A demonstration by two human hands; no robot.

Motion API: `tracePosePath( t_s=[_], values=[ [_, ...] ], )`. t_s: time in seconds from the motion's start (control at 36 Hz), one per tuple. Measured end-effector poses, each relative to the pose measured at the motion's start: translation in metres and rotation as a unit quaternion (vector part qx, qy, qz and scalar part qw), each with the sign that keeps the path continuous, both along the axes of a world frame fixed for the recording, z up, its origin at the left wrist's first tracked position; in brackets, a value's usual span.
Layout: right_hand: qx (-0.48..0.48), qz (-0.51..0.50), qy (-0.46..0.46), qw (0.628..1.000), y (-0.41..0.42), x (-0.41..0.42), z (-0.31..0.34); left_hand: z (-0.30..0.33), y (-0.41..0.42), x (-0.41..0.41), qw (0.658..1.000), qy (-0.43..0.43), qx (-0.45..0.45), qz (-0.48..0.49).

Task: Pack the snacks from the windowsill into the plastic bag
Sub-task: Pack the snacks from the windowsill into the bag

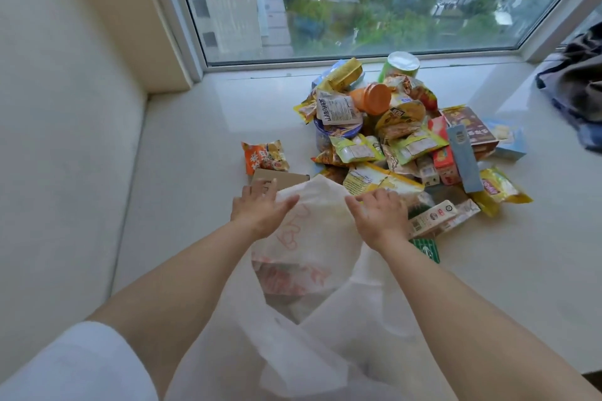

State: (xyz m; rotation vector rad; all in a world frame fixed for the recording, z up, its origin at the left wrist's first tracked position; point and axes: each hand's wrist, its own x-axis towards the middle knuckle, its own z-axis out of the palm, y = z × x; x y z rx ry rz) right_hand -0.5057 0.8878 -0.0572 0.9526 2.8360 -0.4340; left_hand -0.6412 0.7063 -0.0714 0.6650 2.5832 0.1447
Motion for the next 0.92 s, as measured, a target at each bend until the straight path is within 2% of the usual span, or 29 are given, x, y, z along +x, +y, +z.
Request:
tracePosePath(
  t_s=[0.11, 0.25, 0.39, 0.5, 0.64, 0.69, 0.83, 0.92],
  values=[
    [0.014, -0.041, 0.034, 0.998, 0.028, -0.027, -0.001, 0.011, 0.040, -0.017, 0.996, 0.021, 0.073, 0.041],
    [0.023, -0.007, -0.003, 1.000, 0.065, -0.063, -0.007, 0.005, 0.086, -0.038, 0.996, 0.049, 0.067, 0.031],
    [0.032, 0.045, -0.001, 0.998, 0.082, -0.091, -0.023, -0.016, 0.117, -0.055, 0.998, 0.036, 0.037, 0.027],
    [0.042, 0.105, -0.033, 0.993, 0.088, -0.109, -0.038, -0.037, 0.136, -0.068, 0.996, -0.017, 0.056, 0.061],
    [0.066, 0.134, -0.096, 0.984, 0.094, -0.134, -0.054, -0.057, 0.153, -0.084, 0.980, -0.112, 0.108, 0.123],
    [0.072, 0.136, -0.092, 0.984, 0.097, -0.138, -0.061, -0.063, 0.156, -0.087, 0.978, -0.135, 0.115, 0.107],
    [0.068, 0.114, 0.053, 0.990, 0.123, -0.129, -0.077, -0.077, 0.159, -0.090, 0.989, -0.123, 0.077, -0.016],
    [0.069, 0.120, 0.052, 0.989, 0.139, -0.116, -0.081, -0.084, 0.165, -0.088, 0.990, -0.093, 0.062, -0.082]
  ],
)
